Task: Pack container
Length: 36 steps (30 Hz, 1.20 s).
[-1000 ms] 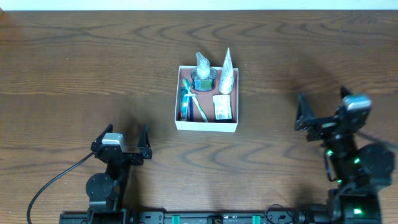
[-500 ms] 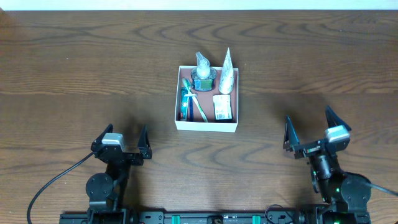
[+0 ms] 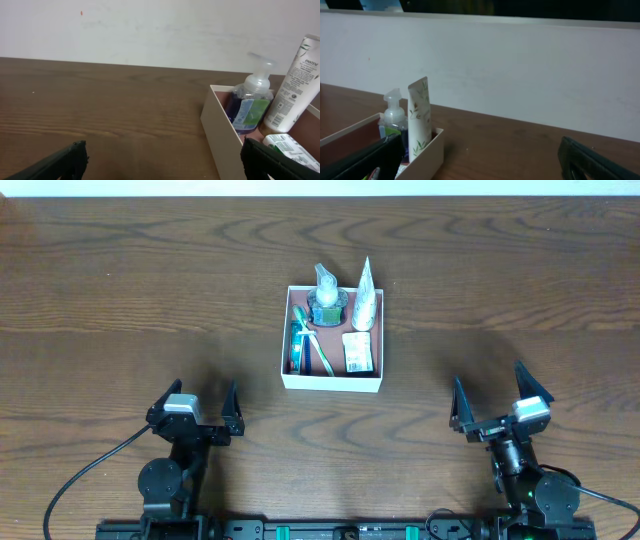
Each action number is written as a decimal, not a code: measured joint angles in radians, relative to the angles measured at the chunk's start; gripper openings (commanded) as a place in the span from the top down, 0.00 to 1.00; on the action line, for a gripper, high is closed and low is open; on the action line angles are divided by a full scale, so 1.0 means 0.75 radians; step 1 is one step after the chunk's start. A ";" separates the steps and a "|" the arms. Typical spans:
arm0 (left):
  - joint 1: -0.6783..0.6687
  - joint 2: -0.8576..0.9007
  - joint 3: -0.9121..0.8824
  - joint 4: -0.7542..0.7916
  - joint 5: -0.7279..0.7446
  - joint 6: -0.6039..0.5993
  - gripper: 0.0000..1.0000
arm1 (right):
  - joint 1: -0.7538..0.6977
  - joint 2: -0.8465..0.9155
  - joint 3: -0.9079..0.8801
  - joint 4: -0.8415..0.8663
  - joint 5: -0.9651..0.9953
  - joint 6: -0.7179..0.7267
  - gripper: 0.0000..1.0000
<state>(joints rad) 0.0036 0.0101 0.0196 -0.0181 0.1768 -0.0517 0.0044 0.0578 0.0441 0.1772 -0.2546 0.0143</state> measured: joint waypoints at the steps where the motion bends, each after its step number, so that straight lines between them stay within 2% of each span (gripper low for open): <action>1: 0.000 0.000 0.000 0.000 0.000 0.000 0.02 | 0.000 -0.002 -0.002 0.000 0.000 -0.001 0.01; 13: 0.000 0.000 0.000 0.000 0.000 0.000 0.02 | 0.000 -0.055 -0.049 -0.097 0.137 -0.001 0.01; 24: 0.000 0.000 0.000 0.000 0.000 0.000 0.02 | 0.000 -0.061 -0.049 -0.317 0.185 -0.001 0.01; 36: 0.000 0.000 0.000 0.000 0.000 0.000 0.02 | -0.001 -0.061 -0.049 -0.319 0.191 -0.001 0.01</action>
<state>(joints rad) 0.0036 0.0101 0.0196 -0.0181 0.1768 -0.0517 0.0040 0.0120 0.0071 -0.0620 -0.1116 0.0139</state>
